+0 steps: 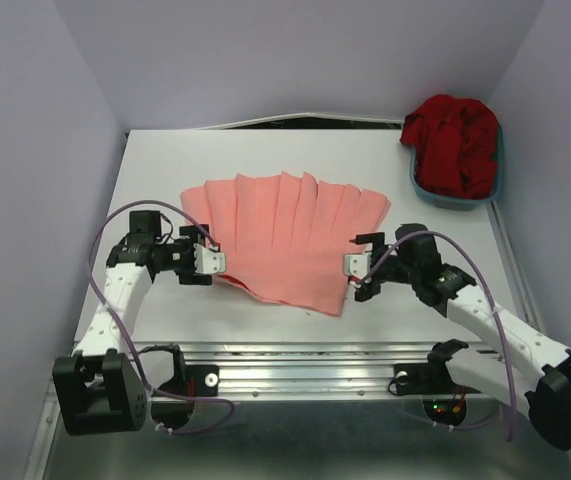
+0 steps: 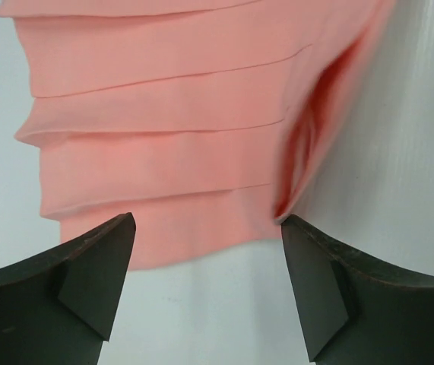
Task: Fold and stack the skirts
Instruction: Flatten the skirt out
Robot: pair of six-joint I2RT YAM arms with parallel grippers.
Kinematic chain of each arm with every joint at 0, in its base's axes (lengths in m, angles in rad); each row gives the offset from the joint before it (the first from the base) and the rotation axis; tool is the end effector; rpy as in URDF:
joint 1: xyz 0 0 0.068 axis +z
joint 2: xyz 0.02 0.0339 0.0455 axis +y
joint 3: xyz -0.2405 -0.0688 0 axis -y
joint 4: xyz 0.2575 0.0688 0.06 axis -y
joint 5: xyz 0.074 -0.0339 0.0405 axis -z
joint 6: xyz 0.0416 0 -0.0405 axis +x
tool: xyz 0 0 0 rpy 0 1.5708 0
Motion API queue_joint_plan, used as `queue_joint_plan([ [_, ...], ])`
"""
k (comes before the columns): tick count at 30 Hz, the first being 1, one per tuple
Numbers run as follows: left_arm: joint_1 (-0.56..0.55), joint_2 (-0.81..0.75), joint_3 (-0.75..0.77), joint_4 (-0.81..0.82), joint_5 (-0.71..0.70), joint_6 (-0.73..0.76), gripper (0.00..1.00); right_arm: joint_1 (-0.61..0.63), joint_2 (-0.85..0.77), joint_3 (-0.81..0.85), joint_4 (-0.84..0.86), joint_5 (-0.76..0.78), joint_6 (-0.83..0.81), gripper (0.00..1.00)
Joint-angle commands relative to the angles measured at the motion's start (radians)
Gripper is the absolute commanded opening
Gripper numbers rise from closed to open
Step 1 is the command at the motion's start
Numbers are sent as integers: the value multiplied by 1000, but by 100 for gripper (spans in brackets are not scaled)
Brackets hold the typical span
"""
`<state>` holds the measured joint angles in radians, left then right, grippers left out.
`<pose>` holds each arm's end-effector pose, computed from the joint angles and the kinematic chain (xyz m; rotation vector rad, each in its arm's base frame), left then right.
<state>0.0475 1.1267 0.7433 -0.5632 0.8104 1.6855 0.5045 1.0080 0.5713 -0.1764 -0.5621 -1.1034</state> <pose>0.2391 -0.0188 0.2067 1.7693 1.2479 -0.0683 0.1991 0.1353 0.1995 -1.7027 1.2106 0.2535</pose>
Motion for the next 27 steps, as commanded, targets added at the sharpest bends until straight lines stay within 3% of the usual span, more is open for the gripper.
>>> queue_joint_plan([
  [1,0,-125,77,-49,-17,-208,89,0,-46,77,-5,189,72,100],
  [2,0,-123,97,-12,-20,-271,89,0,18,103,6,232,89,100],
  [3,0,-105,137,27,-40,-467,89,-17,70,183,9,293,161,100],
  [6,0,-24,236,147,-100,-761,89,-84,324,347,3,312,288,99],
  [7,0,55,261,160,-125,-902,87,-84,390,463,-3,323,342,96],
  [10,-1,233,358,148,-193,-1102,72,-84,638,631,-62,347,417,89],
  [14,-6,401,412,112,-240,-1223,60,-93,914,931,-179,409,468,77],
  [16,-11,468,419,120,-260,-1259,59,-93,1006,976,-224,424,459,71],
  [23,-43,666,459,161,-330,-1343,56,-93,1029,865,-258,449,409,70],
  [27,-90,797,545,190,-385,-1376,52,-93,1002,783,-365,386,438,68],
])
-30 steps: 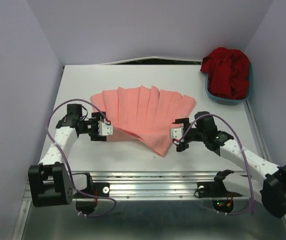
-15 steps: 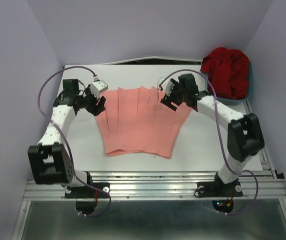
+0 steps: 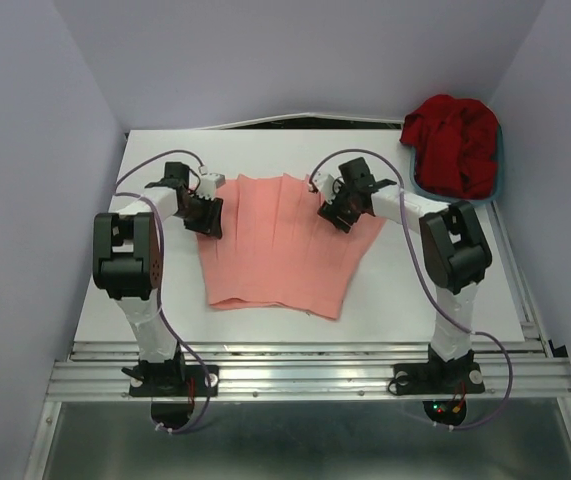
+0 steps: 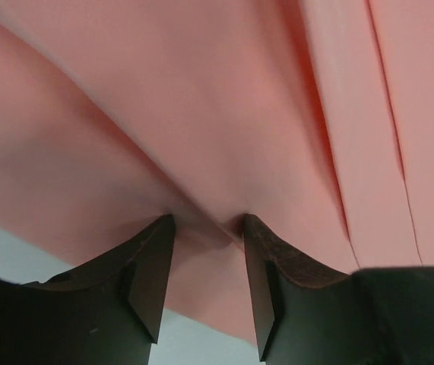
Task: Fold and stack the skirts
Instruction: Flatten the skirt out
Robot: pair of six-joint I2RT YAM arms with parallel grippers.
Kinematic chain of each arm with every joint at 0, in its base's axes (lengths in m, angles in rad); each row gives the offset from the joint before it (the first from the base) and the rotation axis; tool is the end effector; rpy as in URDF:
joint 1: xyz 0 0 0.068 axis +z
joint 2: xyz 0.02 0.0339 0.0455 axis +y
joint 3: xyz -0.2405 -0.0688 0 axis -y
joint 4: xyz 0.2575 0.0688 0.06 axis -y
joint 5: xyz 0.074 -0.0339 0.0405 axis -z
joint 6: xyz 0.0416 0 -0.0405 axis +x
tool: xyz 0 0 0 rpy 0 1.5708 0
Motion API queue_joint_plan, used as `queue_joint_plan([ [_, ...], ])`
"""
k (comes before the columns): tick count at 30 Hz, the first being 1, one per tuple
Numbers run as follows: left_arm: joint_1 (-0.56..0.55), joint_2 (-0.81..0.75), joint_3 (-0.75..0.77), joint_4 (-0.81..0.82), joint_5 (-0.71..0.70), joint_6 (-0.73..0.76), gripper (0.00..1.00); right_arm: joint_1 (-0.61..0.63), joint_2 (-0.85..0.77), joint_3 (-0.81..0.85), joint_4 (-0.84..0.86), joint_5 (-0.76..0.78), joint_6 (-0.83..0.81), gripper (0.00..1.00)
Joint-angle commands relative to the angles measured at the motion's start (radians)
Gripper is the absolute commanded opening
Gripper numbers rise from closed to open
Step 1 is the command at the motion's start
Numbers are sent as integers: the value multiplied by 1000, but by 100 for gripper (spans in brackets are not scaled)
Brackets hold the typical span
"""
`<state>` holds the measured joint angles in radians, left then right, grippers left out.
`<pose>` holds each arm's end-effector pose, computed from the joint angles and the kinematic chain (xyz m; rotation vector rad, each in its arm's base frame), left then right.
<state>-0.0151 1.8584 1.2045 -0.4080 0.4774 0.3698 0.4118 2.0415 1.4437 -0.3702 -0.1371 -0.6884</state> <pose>0.3828 -0.0249 0.1382 0.6385 2.4429 -0.4880 0.4019 0.1817 0.1376 -1.3664 2.1251 0.0635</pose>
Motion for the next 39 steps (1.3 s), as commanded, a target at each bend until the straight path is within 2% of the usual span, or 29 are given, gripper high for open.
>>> queue_joint_plan([
  [1,-31,121,145,35,-69,-74,52,-1,-38,-123,-227,-82,39,67],
  [3,-37,185,220,26,-83,-86,52,19,-55,-166,-291,-157,50,67],
  [8,-89,420,599,-79,-86,-46,49,148,-113,-256,-404,-292,90,67],
  [9,-104,458,668,-113,-88,-22,49,194,-115,-250,-444,-364,102,67],
  [10,-121,529,817,-144,-94,0,50,215,-112,-240,-463,-401,116,67],
  [13,-181,616,1068,-235,-76,52,50,265,-78,-148,-513,-551,188,70],
  [15,-197,627,1115,-230,-25,46,52,275,-63,-62,-532,-677,246,73],
  [17,-195,569,1084,-207,9,43,53,275,-61,-1,-542,-732,283,74],
  [19,-195,503,989,-160,18,55,58,259,-70,66,-559,-762,305,75],
  [22,-168,346,826,-74,35,49,65,148,-49,184,-543,-803,349,75],
  [24,-146,245,753,-22,47,21,71,83,-14,285,-518,-757,374,75],
  [28,-76,133,650,-18,81,14,78,58,71,368,-397,-498,423,73],
  [30,-54,114,633,-34,84,20,78,58,91,386,-324,-432,441,73],
  [34,-14,94,594,-135,107,108,75,58,161,449,-338,-418,464,71],
  [39,-8,27,416,-114,31,198,67,87,174,348,-274,-333,435,71],
])
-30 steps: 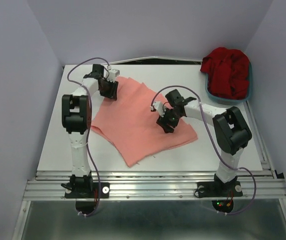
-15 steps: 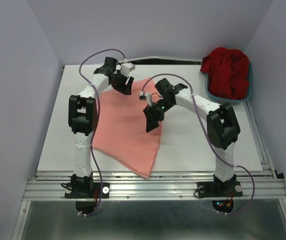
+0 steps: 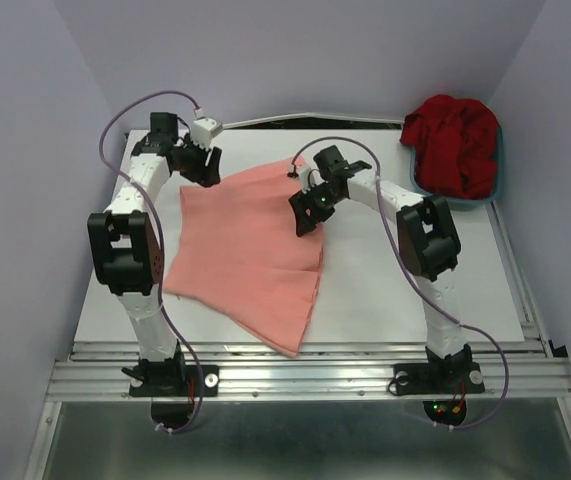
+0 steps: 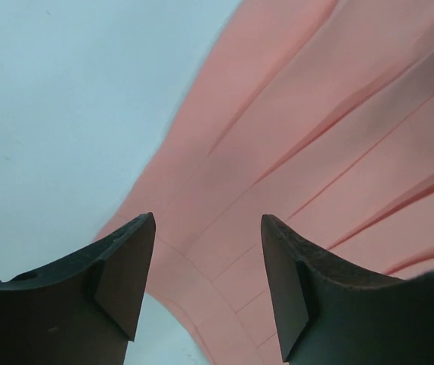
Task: Fold and stack the skirts
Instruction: Flatten the skirt out
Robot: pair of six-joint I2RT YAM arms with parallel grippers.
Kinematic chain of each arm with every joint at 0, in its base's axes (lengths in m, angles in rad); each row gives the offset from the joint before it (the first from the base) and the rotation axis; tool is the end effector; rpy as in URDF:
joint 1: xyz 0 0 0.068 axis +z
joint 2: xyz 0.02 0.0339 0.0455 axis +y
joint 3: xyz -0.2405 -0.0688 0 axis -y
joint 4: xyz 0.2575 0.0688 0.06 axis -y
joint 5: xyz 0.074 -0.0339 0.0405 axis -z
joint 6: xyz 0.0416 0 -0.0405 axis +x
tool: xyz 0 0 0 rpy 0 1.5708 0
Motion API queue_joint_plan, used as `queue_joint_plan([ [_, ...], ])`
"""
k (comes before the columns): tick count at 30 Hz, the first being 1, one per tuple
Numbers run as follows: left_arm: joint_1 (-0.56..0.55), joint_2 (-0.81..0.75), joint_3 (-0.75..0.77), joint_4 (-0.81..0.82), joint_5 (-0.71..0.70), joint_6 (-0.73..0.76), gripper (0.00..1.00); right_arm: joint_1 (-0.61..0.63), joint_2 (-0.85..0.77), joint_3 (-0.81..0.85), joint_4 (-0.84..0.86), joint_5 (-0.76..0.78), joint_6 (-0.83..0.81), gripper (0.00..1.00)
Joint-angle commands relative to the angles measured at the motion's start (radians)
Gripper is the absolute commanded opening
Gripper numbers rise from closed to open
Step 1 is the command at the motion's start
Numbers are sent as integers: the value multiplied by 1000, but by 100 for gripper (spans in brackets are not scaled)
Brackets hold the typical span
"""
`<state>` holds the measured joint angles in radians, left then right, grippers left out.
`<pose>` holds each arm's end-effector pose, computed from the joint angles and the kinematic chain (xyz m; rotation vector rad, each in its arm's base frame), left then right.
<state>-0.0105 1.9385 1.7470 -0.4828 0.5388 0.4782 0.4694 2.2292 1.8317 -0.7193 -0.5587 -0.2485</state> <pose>0.4561 -0.0261 0.2793 0.7921 2.0043 -0.3358 0.4143 0.2349 0.1612 -1.0907 2.4092 0.8195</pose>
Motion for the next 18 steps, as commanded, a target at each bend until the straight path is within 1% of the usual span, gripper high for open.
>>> queue_joint_plan([
  [1,-14,-73,-188,-36,-31,108,65,29,-8,-67,73,103,-14,70],
  [2,-14,-82,-222,-43,-31,125,61,29,6,-80,73,123,-29,70],
  [4,-16,-101,-286,-42,-39,155,59,29,17,-100,75,199,-57,69],
  [5,-16,-122,-358,-33,-48,184,56,29,20,-123,78,222,-83,69],
  [7,-19,-150,-456,-30,-59,221,53,19,35,-135,83,281,-103,68],
  [8,-23,-156,-492,-31,-60,240,50,6,40,-137,83,290,-100,68],
  [9,-34,-162,-521,-51,-62,296,48,-11,43,-132,80,283,-97,68],
  [10,-52,-168,-587,-65,-78,331,45,-46,43,-130,77,245,-97,68],
  [11,-107,-185,-625,-68,-97,358,43,-60,38,-127,66,217,-115,68],
  [13,-163,-214,-726,-37,-141,388,43,-60,26,-117,-4,169,-161,68],
  [15,-233,-223,-764,-20,-140,395,43,-60,-12,-126,-82,116,-213,68],
  [16,-249,-222,-774,-19,-123,386,42,-60,-28,-146,-112,62,-228,66],
  [18,-276,-222,-768,-25,-85,378,42,-60,-62,-173,-201,23,-279,65],
])
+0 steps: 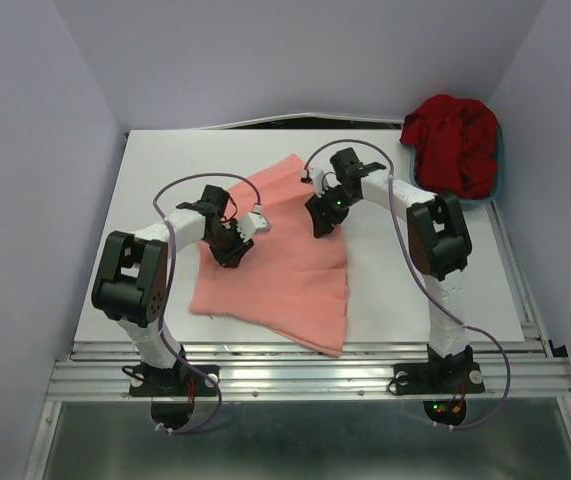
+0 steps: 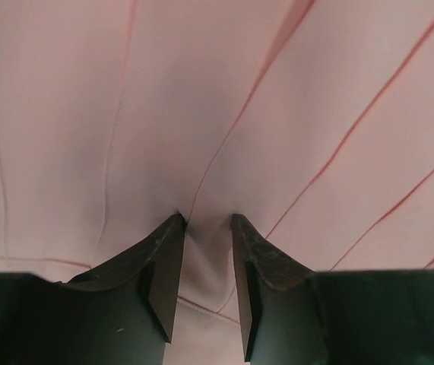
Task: Fold and stack the skirts
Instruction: Flatten the skirt out
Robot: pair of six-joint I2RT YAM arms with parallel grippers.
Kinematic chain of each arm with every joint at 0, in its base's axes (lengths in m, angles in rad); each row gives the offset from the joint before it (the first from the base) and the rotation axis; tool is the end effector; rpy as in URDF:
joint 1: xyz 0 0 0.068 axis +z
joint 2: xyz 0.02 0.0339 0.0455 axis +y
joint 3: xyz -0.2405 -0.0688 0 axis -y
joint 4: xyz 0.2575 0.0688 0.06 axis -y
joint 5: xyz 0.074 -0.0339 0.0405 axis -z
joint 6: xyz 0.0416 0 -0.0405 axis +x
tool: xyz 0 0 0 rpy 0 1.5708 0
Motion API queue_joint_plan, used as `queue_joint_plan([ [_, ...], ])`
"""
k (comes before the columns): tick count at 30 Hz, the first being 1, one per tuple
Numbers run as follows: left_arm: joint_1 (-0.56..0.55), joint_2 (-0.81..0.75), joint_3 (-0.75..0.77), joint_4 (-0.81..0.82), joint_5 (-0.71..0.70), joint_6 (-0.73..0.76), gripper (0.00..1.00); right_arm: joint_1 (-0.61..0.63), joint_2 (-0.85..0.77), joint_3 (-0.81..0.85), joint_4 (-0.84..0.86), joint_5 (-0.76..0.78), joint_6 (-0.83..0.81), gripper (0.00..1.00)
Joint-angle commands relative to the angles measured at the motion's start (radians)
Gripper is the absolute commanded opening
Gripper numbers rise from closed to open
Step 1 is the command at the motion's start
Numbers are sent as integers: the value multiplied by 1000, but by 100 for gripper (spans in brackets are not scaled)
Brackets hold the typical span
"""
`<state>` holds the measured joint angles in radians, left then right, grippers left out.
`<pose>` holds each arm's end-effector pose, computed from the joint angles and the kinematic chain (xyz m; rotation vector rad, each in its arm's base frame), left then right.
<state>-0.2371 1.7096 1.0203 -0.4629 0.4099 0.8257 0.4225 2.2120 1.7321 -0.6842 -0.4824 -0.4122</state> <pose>0.3224 -0.0950 0.1317 1.4188 2.1869 -0.3576 0.4151 0.2078 0.1388 -1.2042 2.3822 0.6586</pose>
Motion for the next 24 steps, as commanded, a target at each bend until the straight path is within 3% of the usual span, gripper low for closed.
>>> queue_joint_plan([
  [1,-54,8,-31,-46,52,29,42,-13,-57,-118,-256,-73,-129,63],
  [10,-71,-14,58,-141,151,81,43,9,-176,-419,-391,-140,-238,54],
  [13,-65,-60,96,-155,239,55,52,9,-236,-405,-376,-136,-234,56],
  [15,-54,-87,150,-154,283,21,59,9,-270,-343,-367,-124,-211,60],
  [20,39,-42,398,-166,343,-74,72,-22,-215,70,-364,-55,-172,77],
  [24,93,73,613,-192,349,-77,74,-77,-112,333,-330,7,-146,82],
])
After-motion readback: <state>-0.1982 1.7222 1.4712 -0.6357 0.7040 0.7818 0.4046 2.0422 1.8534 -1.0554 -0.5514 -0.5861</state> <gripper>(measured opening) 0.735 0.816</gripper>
